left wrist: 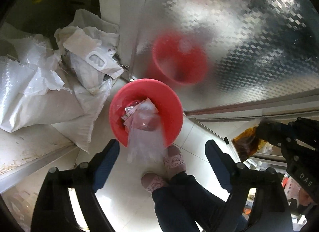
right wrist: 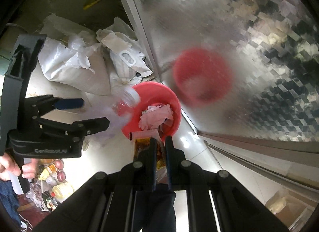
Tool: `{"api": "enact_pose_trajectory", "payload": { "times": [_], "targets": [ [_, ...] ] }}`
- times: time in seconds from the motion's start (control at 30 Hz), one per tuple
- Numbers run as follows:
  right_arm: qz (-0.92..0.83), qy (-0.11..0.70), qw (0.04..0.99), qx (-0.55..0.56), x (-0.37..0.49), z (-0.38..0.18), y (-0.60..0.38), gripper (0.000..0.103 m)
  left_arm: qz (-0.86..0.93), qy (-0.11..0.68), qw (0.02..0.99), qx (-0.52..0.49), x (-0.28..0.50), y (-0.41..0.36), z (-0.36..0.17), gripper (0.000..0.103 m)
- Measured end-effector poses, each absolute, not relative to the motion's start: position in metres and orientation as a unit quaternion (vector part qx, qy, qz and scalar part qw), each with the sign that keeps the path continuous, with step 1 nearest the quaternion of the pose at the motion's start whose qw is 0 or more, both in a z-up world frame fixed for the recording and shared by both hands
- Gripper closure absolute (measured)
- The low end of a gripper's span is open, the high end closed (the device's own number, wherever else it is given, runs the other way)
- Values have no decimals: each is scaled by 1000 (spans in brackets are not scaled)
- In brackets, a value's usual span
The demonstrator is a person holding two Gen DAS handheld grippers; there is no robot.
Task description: Collect trash
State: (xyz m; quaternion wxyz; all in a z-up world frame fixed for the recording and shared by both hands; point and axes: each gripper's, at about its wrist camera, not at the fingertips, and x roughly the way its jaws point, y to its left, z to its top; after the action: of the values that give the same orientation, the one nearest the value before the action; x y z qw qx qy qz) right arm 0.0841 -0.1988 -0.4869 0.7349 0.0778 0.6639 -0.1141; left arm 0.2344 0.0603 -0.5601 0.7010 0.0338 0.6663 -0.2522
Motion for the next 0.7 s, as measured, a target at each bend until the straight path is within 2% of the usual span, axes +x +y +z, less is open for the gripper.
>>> {"api": "enact_pose_trajectory", "payload": {
  "times": [0.13, 0.43, 0.5, 0.53, 0.7],
  "targets": [
    [-111, 664, 735, 78, 83, -482, -200, 96, -244, 667, 703, 28, 234, 64, -557, 12],
    [-86, 667, 737, 68, 97, -485, -191, 95, -219, 657, 721, 35, 224, 84, -538, 11],
    [-78, 668, 737, 65, 101, -489, -188, 95, -209, 655, 726, 29, 223, 92, -537, 7],
    [-74, 669, 737, 63, 103, -492, -186, 95, -206, 655, 727, 24, 223, 95, -539, 1],
    [-53, 676, 733, 53, 110, -503, -180, 95, -185, 658, 730, 12, 224, 110, -548, 0]
  ]
}}
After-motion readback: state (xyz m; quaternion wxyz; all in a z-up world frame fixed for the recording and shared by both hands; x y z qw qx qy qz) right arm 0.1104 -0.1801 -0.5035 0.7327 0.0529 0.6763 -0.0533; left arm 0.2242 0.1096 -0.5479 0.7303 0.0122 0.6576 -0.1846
